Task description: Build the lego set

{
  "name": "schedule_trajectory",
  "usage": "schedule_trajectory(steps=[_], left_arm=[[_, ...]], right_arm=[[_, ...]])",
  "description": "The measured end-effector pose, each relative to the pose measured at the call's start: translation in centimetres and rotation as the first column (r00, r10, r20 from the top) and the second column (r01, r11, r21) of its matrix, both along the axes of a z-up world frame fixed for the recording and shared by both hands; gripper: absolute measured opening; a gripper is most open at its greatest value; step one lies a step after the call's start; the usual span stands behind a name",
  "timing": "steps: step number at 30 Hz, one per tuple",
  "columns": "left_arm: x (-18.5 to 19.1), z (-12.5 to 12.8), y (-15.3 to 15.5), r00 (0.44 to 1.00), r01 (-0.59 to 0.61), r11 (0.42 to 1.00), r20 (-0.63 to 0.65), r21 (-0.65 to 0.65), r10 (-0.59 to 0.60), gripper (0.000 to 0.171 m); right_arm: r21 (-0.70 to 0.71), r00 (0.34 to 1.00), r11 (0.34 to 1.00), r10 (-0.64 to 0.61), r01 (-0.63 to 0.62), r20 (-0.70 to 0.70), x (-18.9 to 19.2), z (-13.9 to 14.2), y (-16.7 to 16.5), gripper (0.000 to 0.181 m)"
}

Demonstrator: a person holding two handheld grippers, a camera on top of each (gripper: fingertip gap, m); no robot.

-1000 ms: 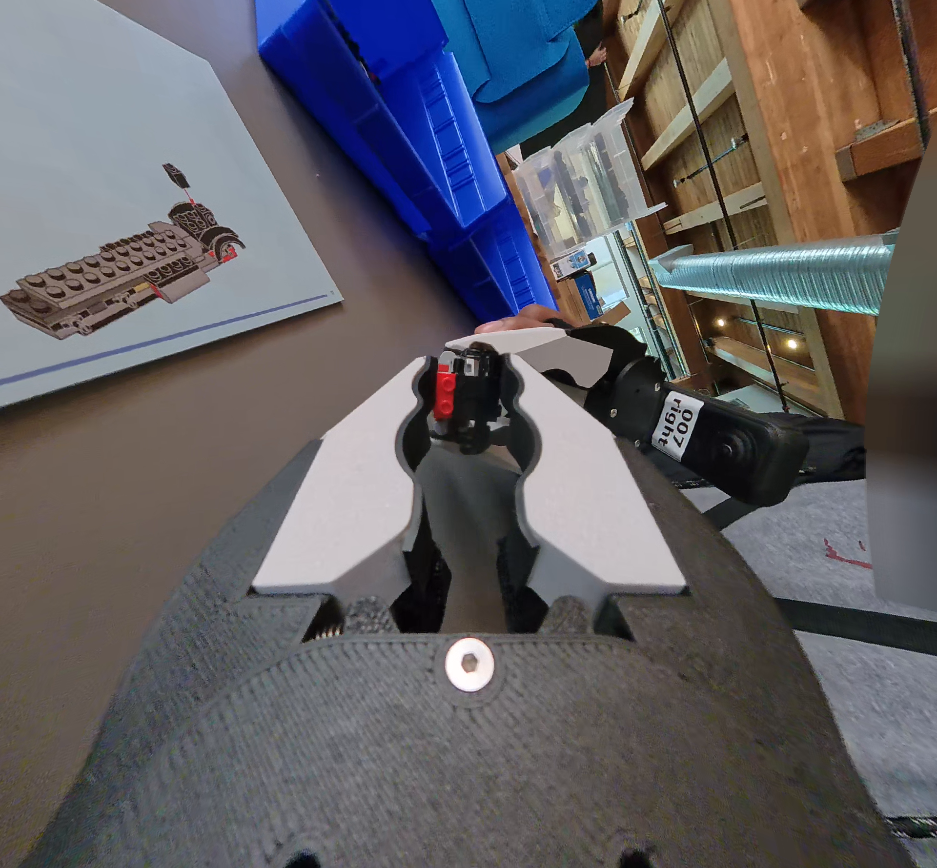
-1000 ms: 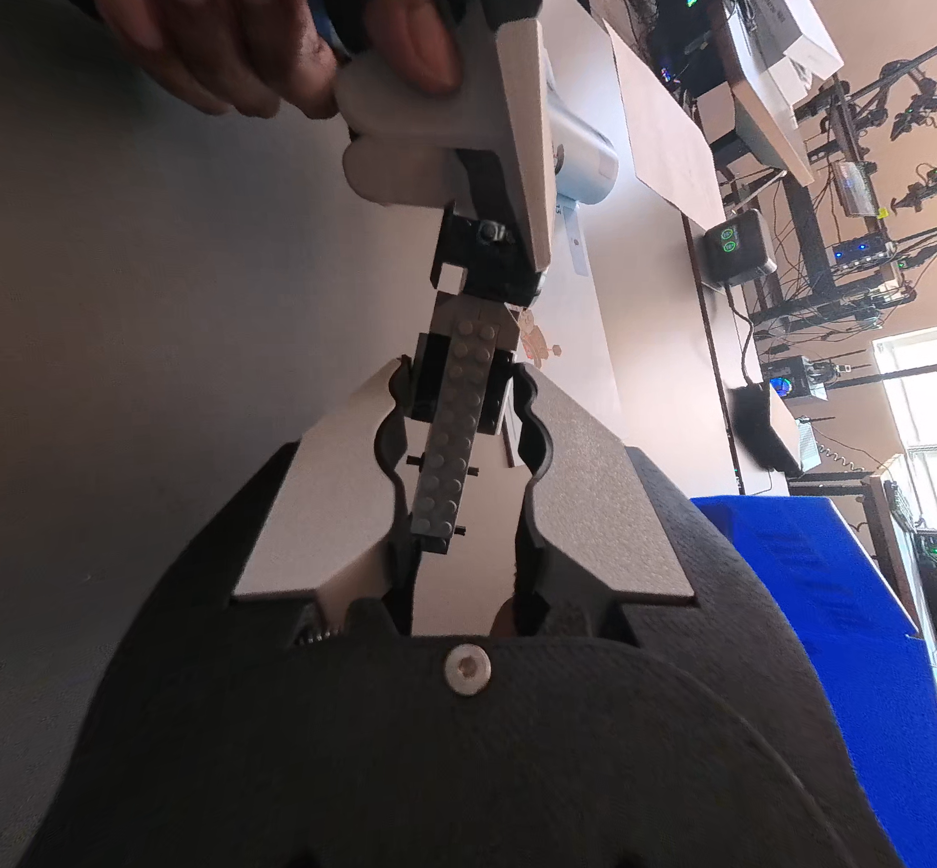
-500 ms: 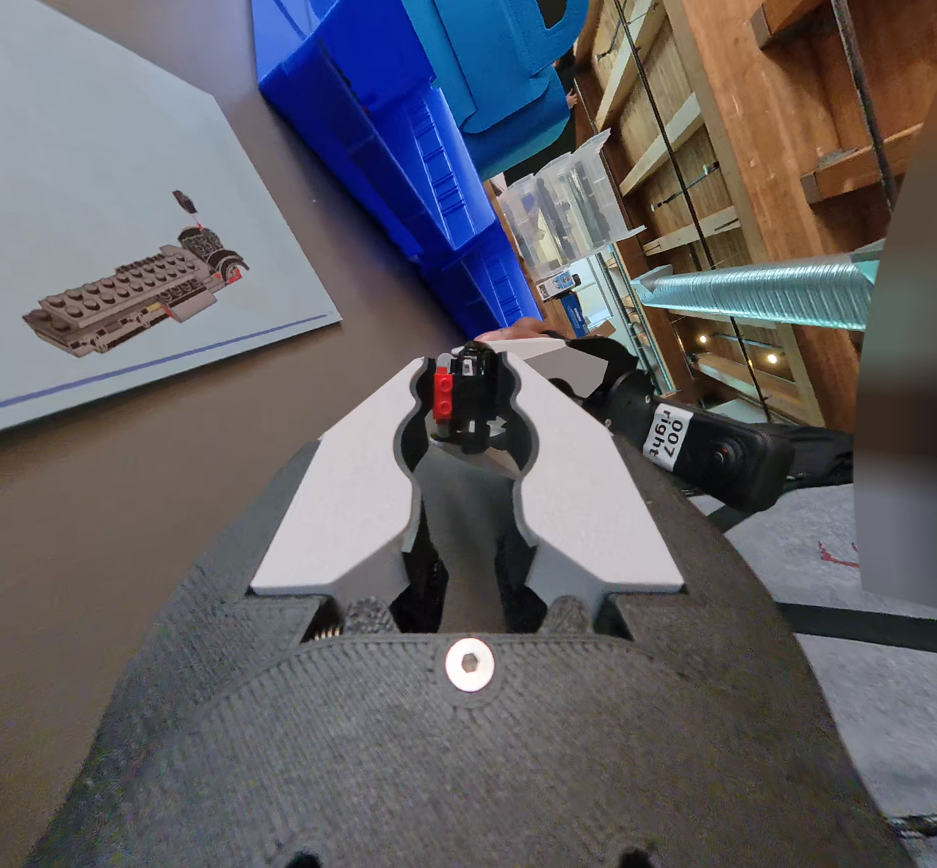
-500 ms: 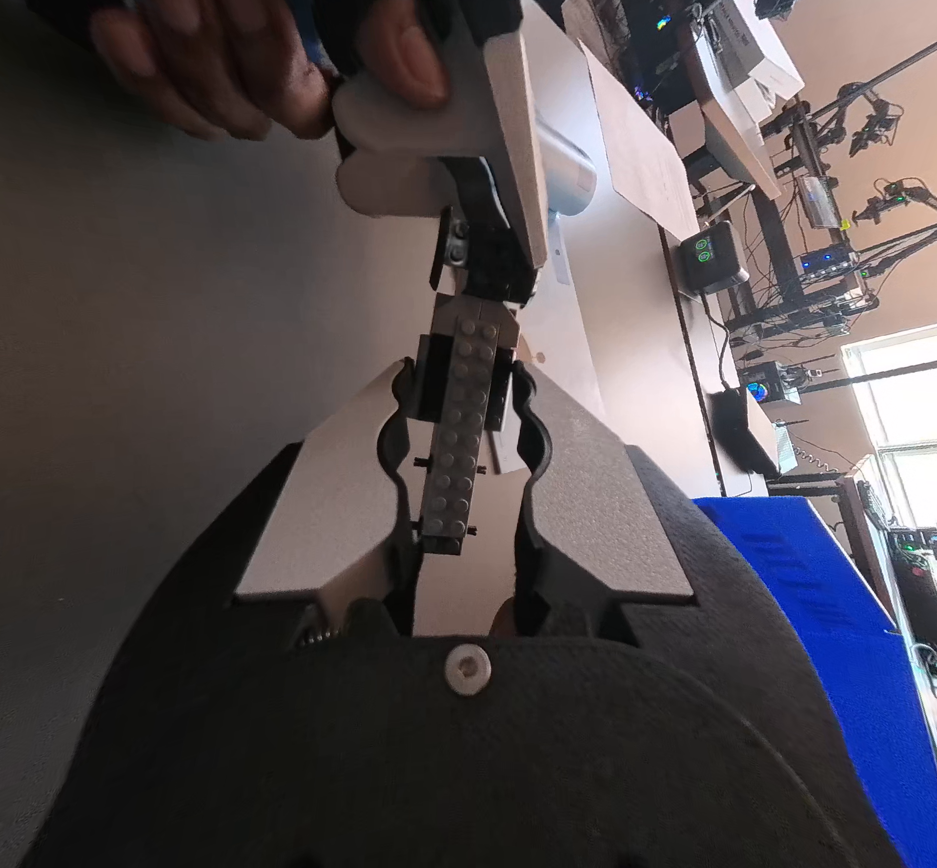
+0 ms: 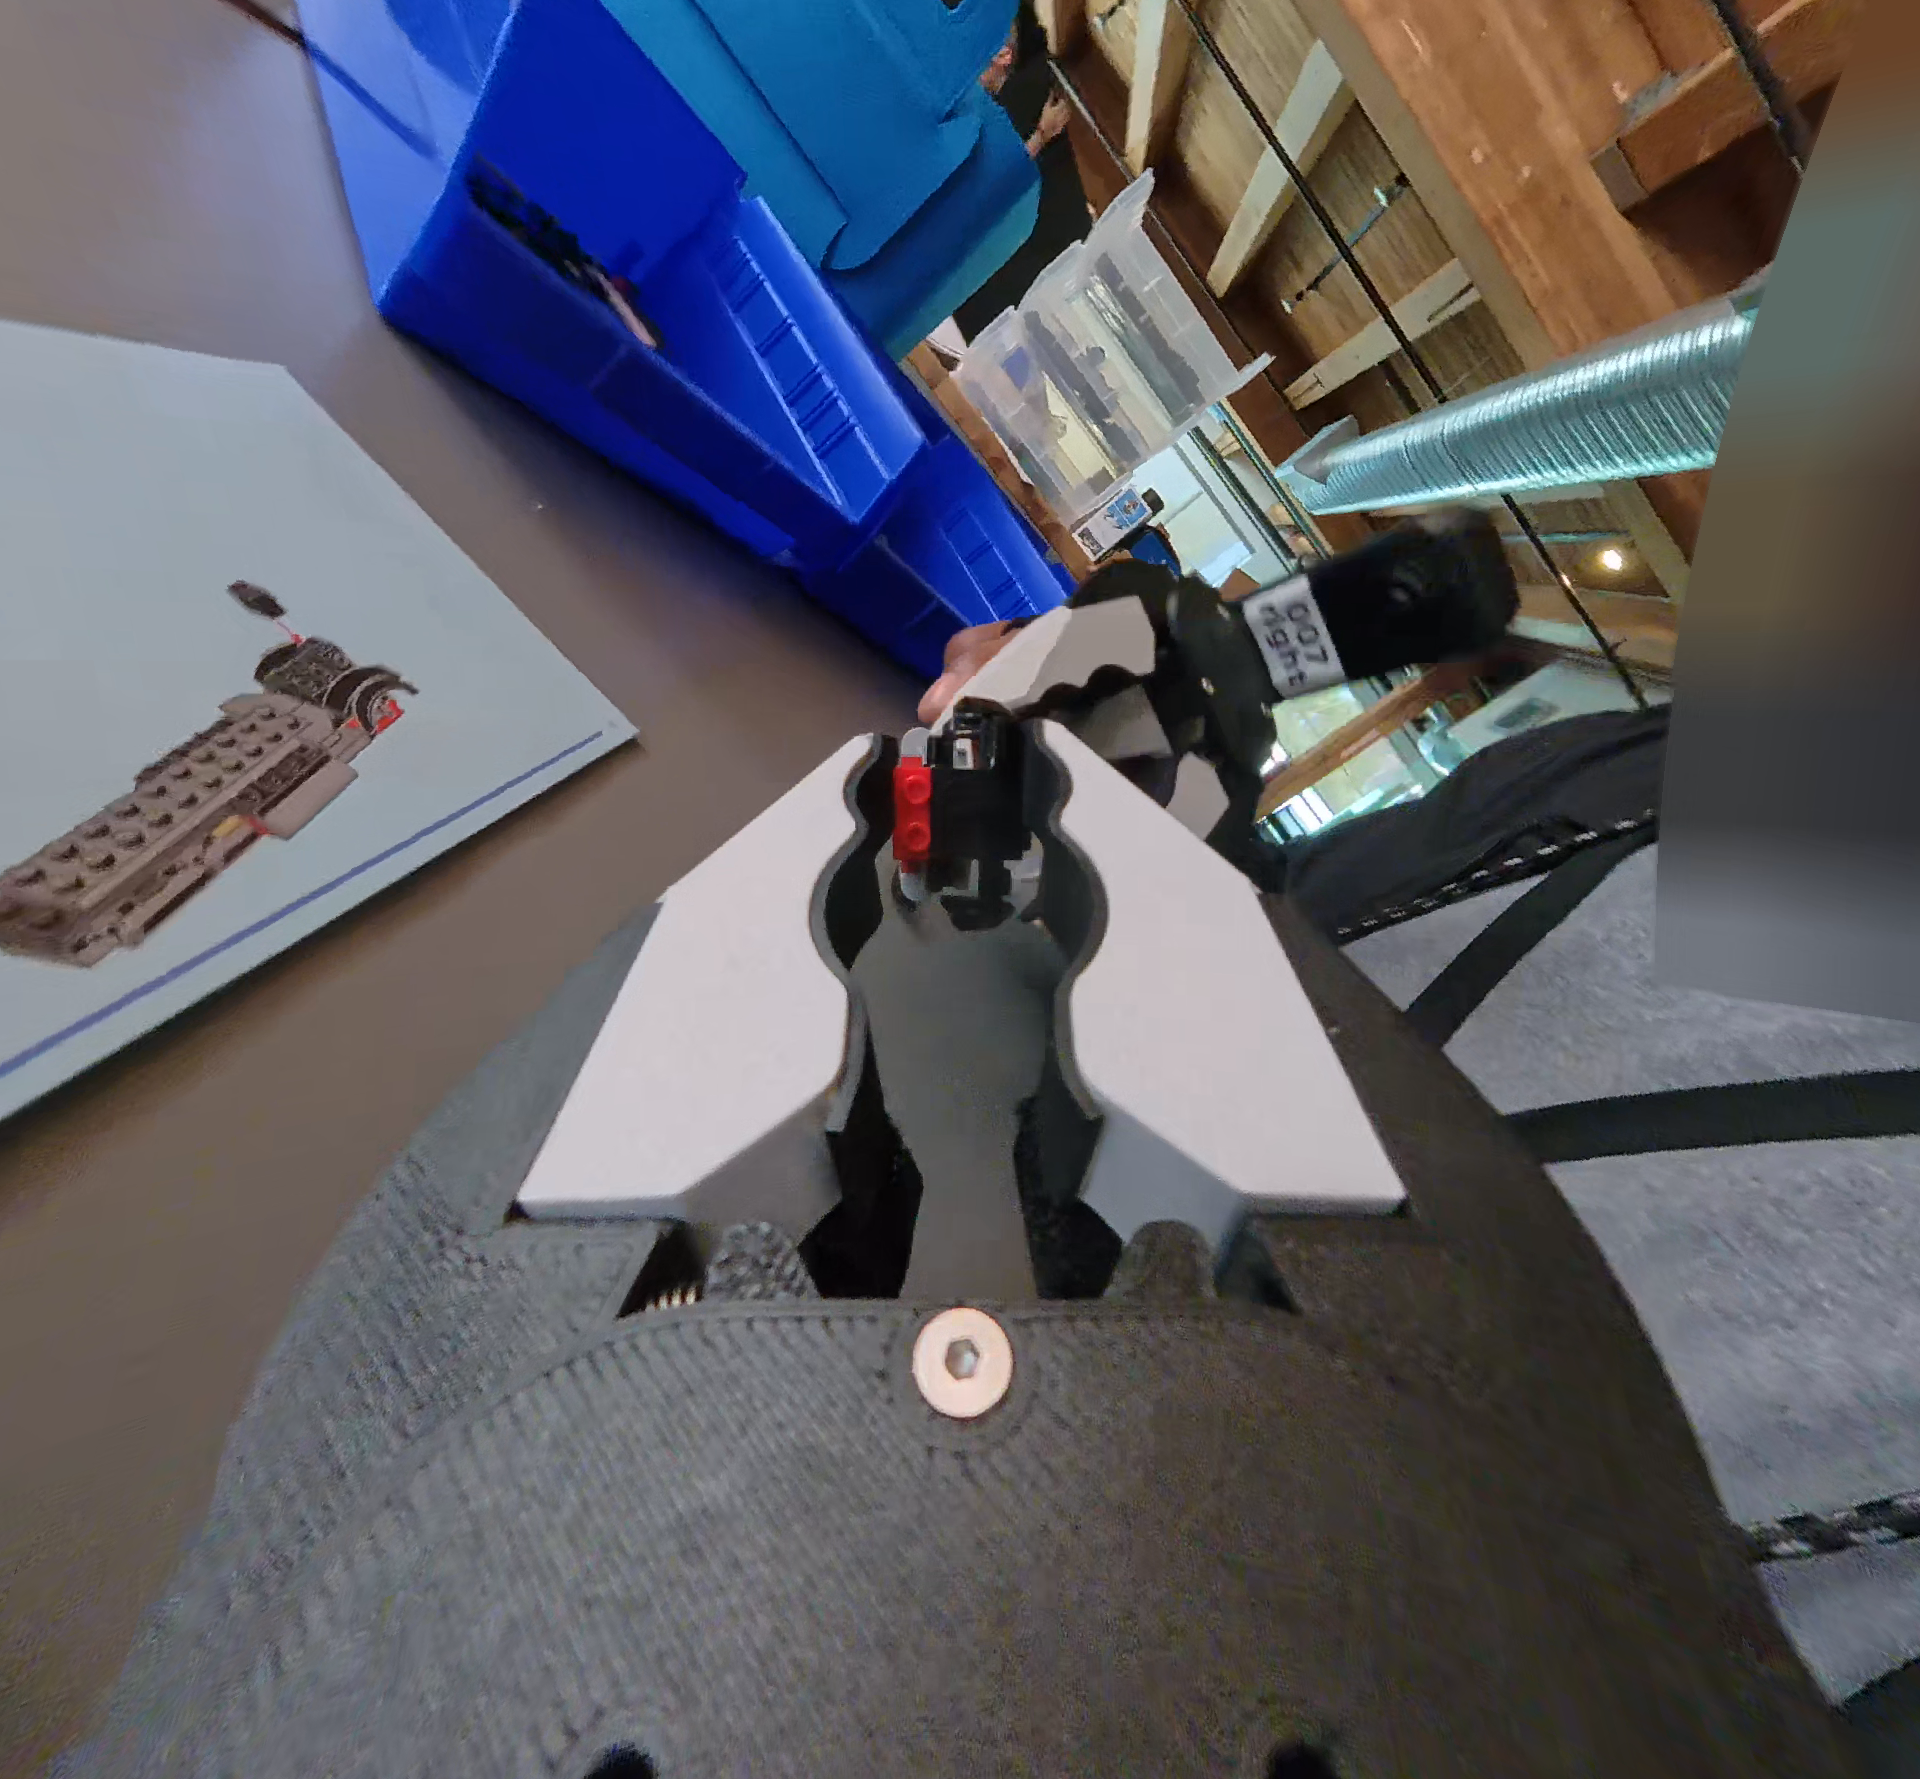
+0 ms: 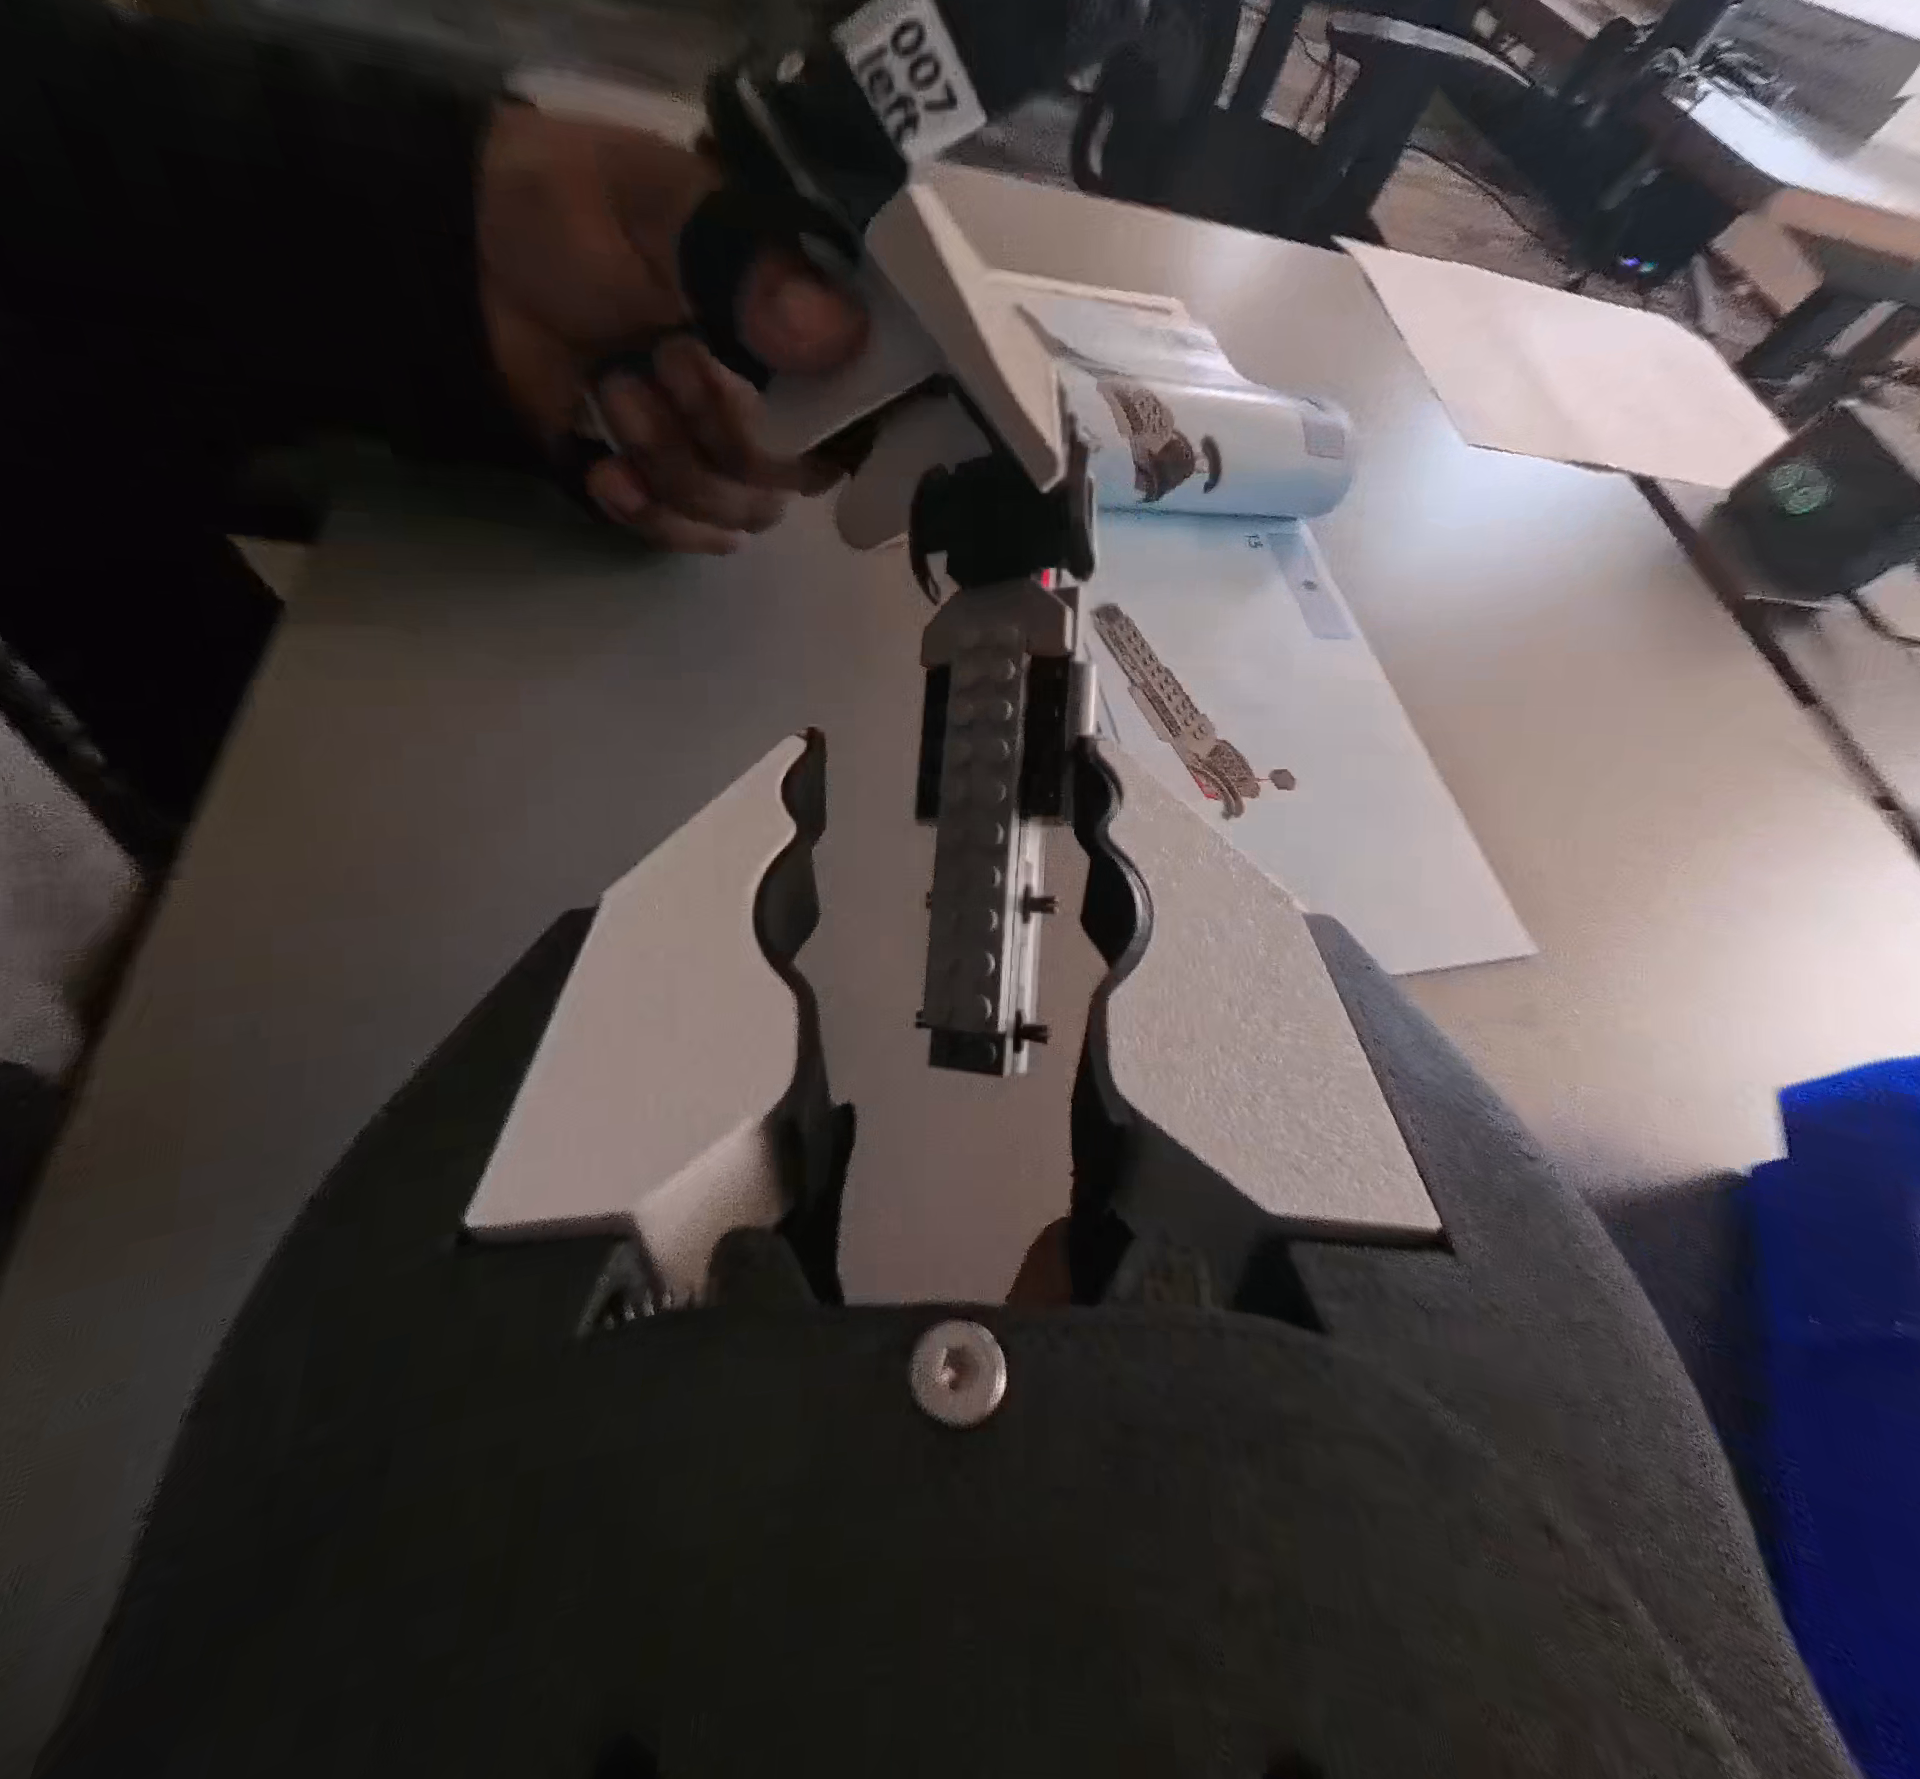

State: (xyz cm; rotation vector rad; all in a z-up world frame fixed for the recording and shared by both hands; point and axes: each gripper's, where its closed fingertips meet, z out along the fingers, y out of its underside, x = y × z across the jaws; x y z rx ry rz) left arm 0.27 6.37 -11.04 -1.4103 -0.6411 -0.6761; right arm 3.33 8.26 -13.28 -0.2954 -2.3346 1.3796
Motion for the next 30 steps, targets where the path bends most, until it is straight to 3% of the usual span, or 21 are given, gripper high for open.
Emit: schedule_trajectory(steps=[4, 10, 16, 22, 30], left_arm=[[0.1, 1.2, 0.2, 0.994, 0.019, 0.999, -0.110, 0.027, -0.015, 0.023], [0.5, 3.8, 1.6, 0.942, 0.069, 0.995, -0.332, 0.066, -0.044, 0.024], [-0.3, 7.6, 4.0, 0.816, 0.139, 0.989, -0.572, 0.056, -0.082, 0.024], [-1.4, 11.3, 6.7, 0.642, 0.232, 0.972, -0.758, 0.048, -0.116, 0.024], [-2.3, 14.7, 9.1, 0.476, 0.293, 0.955, -0.874, 0.049, -0.101, 0.023]], right_arm=[[-0.160, 0.992, 0.987, 0.051, -0.032, 0.112, -0.4, 2.2, 0.4, 0.049], [-0.252, 0.986, 0.965, 0.107, -0.073, 0.125, -2.1, 4.7, 1.0, 0.046], [-0.278, 0.987, 0.952, 0.152, -0.132, 0.051, -3.6, 8.4, 2.8, 0.044], [-0.177, 0.986, 0.971, 0.154, -0.162, -0.057, -5.3, 11.5, 4.8, 0.042], [-0.131, 0.972, 0.974, 0.158, -0.182, -0.176, -6.2, 15.3, 5.8, 0.037]])
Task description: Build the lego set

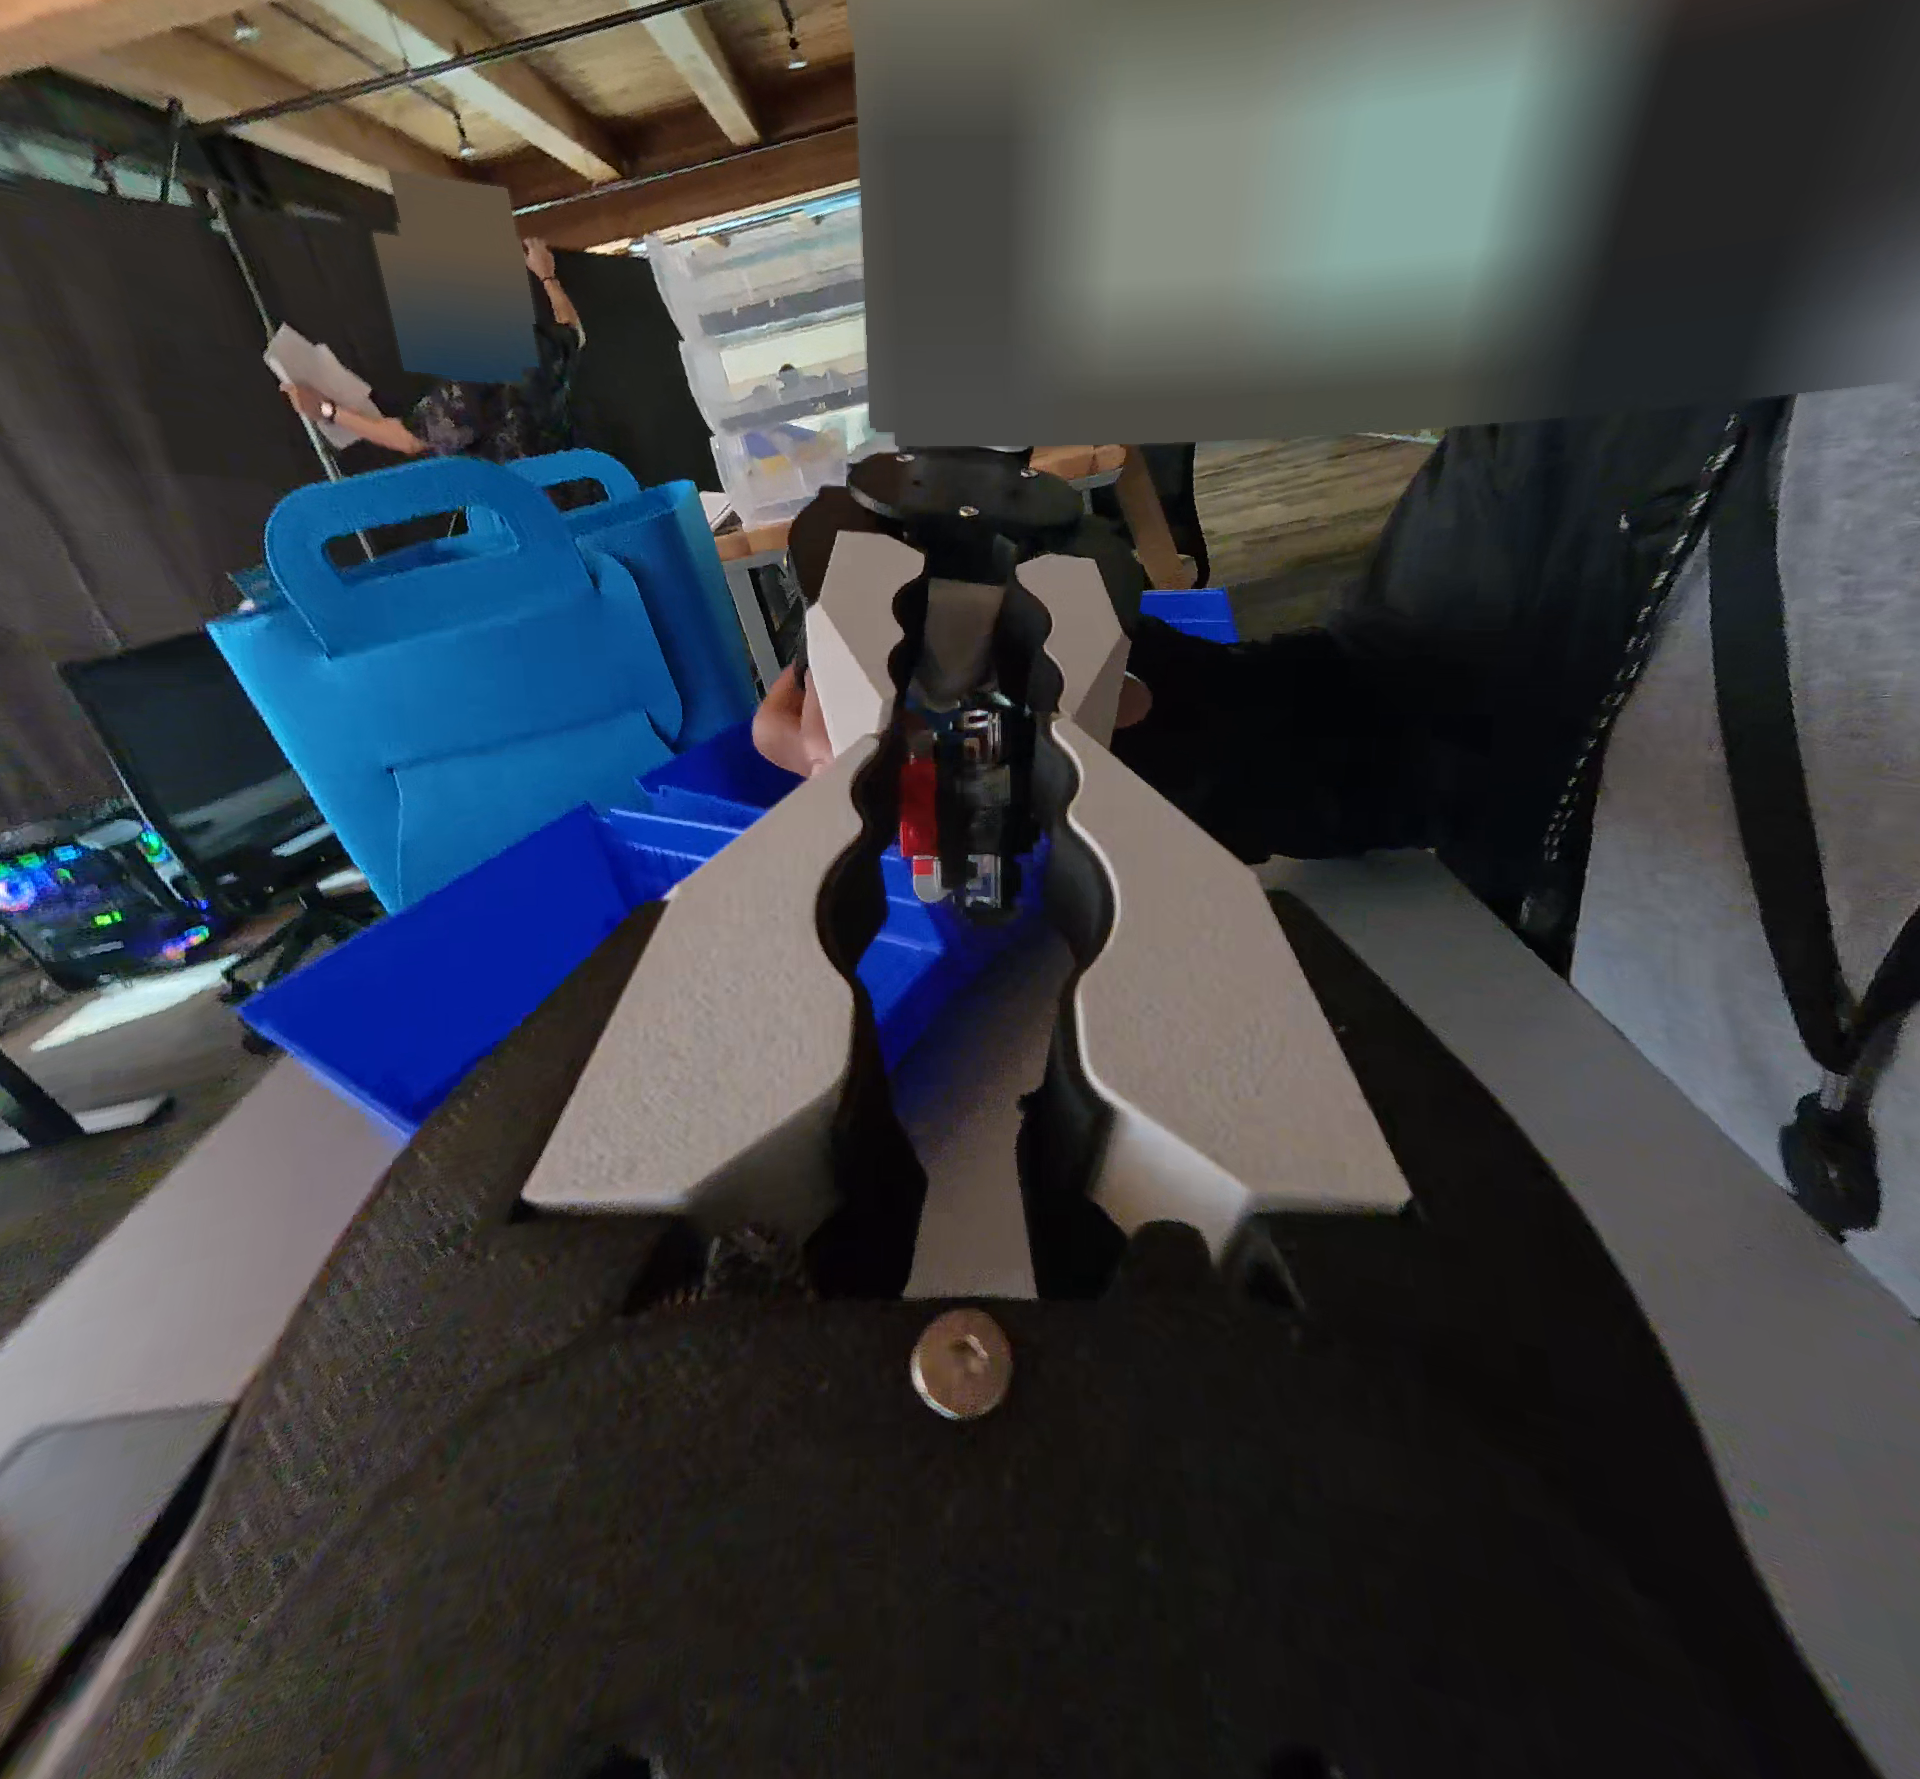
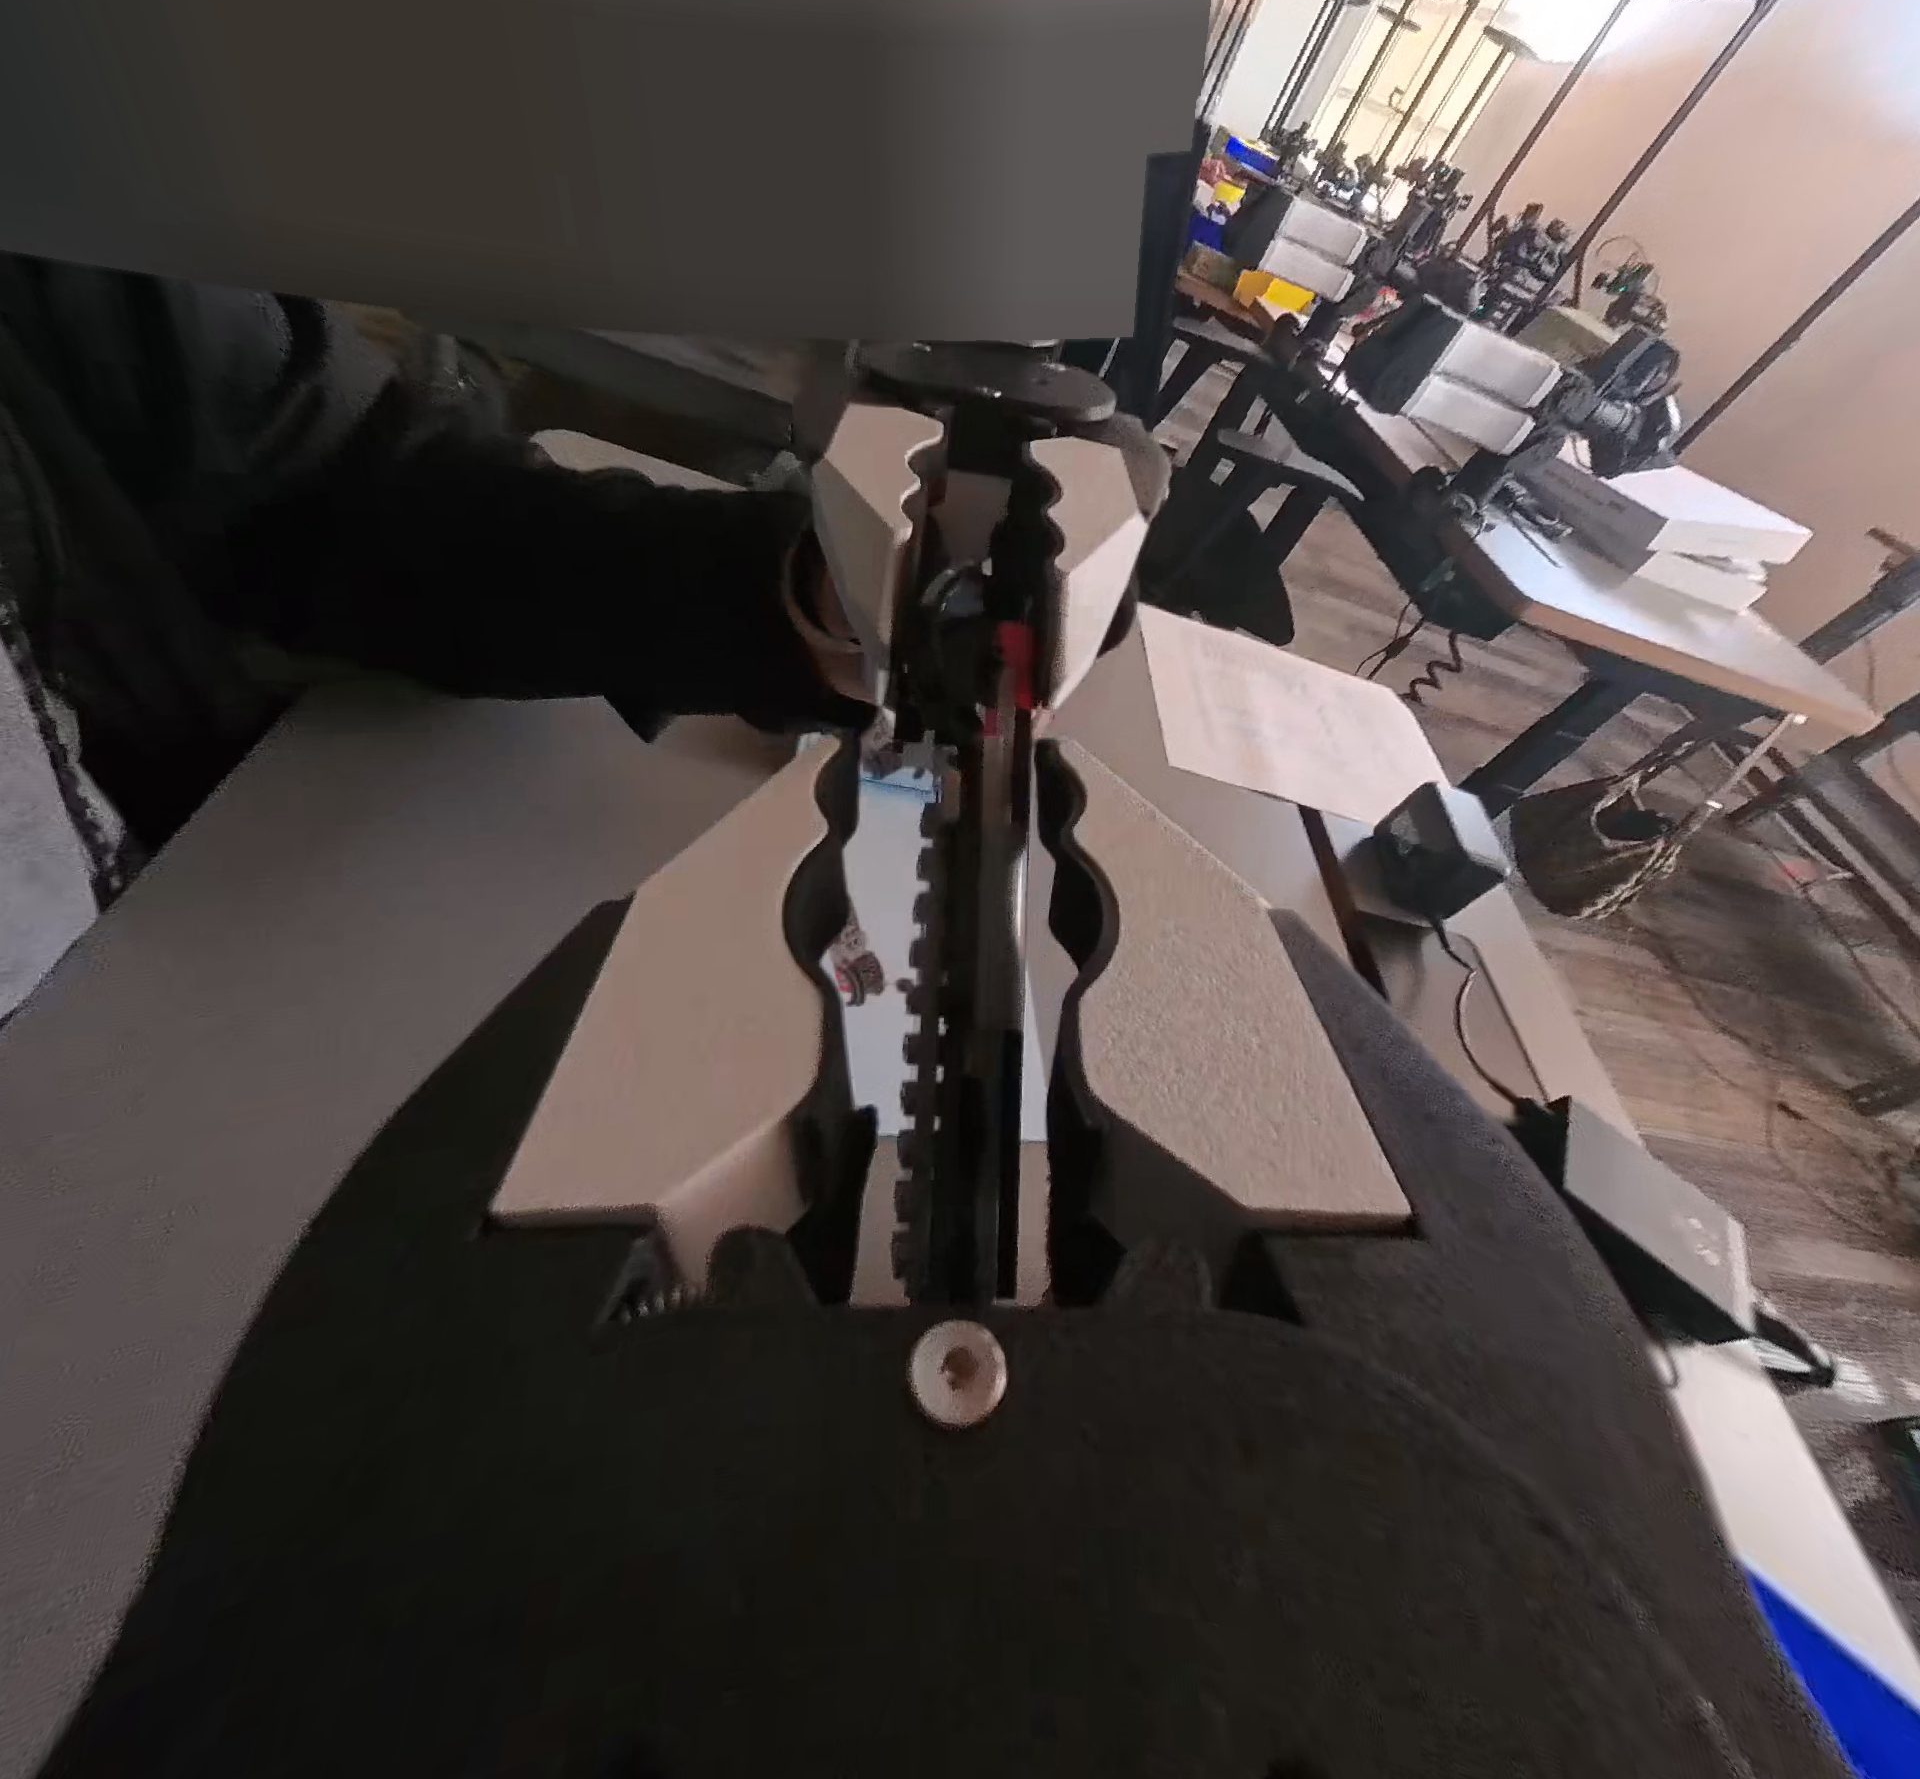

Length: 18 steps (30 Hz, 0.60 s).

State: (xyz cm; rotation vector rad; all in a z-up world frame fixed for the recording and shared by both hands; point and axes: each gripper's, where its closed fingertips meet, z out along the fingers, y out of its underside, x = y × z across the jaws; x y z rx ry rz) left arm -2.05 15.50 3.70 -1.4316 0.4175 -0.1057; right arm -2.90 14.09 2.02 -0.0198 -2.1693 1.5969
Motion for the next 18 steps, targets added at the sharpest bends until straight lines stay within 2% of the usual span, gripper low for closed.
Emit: schedule_trajectory(steps=[6, 10, 14, 18], left_arm=[[0.2, 1.6, 0.4, 0.997, 0.030, 0.998, -0.075, 0.049, -0.027, 0.024], [0.1, 2.5, 0.4, 0.997, 0.058, 0.996, -0.055, 0.075, -0.054, 0.024], [-0.6, 2.8, 0.9, 0.996, 0.077, 0.996, 0.046, 0.037, -0.079, 0.024], [-1.5, 3.8, 1.4, 0.972, 0.088, 0.996, 0.216, 0.006, -0.088, 0.023]], right_arm=[[0.037, 0.997, 0.999, -0.030, 0.033, -0.068, -0.5, 1.2, 0.5, 0.028], [-0.002, 0.997, 0.999, -0.036, 0.036, -0.065, -0.5, 2.1, 0.7, 0.027], [-0.045, 0.999, 0.998, -0.050, 0.049, -0.013, -1.0, 2.4, 1.1, 0.027], [-0.139, 0.993, 0.988, -0.048, 0.062, 0.103, -1.5, 3.3, 1.5, 0.026]])
